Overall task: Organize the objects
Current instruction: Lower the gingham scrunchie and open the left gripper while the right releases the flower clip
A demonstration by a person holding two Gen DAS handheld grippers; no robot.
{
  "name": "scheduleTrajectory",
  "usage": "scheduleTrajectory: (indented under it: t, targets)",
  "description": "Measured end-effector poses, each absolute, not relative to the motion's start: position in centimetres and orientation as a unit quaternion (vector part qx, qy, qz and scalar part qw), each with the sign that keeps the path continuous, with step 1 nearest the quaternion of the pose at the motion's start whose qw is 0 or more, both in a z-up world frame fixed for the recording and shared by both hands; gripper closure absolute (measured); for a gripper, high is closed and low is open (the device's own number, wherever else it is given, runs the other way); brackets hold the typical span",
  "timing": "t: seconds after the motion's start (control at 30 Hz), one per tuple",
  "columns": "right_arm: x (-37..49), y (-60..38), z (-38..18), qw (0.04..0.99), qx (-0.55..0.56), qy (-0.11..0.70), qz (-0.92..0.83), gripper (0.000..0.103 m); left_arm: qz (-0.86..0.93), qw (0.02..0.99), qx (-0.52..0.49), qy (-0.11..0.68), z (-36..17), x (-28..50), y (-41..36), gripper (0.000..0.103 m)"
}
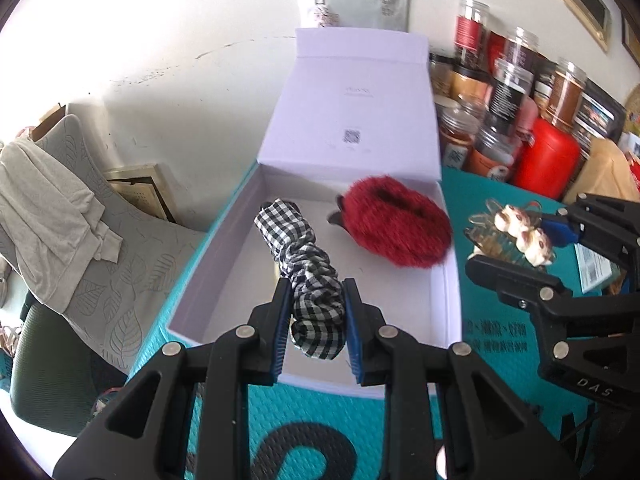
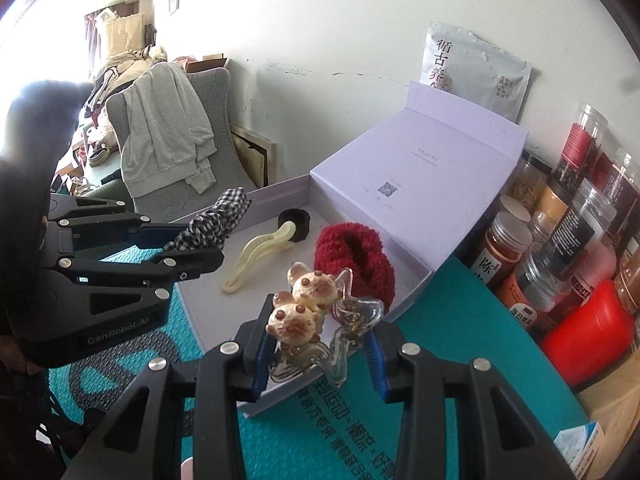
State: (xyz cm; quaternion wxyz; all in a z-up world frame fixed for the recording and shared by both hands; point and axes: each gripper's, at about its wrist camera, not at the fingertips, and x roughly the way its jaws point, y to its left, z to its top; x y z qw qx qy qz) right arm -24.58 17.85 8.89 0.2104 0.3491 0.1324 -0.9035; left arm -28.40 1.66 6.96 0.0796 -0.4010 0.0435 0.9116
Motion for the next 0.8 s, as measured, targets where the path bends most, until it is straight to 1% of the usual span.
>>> scheduleTrajectory:
  t: [0.3,0.57,0.8]
  targets:
    - [-28.4,16.8,9.5,0.215,0.344,0.124,-0.906,0.064,0.913,0.057,-0.4,0.057,7.2,-32.8,0.4,0.08]
    - [-31.6,15.8,8.7,0.216,0.352,0.11,-0.904,0.064,0.912,0.024,-0.403,0.068,6.8,-35.9,-1.1,0.08]
    - [-34.1,15.6,7.4,0.212,0.361,0.096,-0.903,0.064,0.91,0.034,-0.406,0.071,6.2,-38.6,-1.2,0.08]
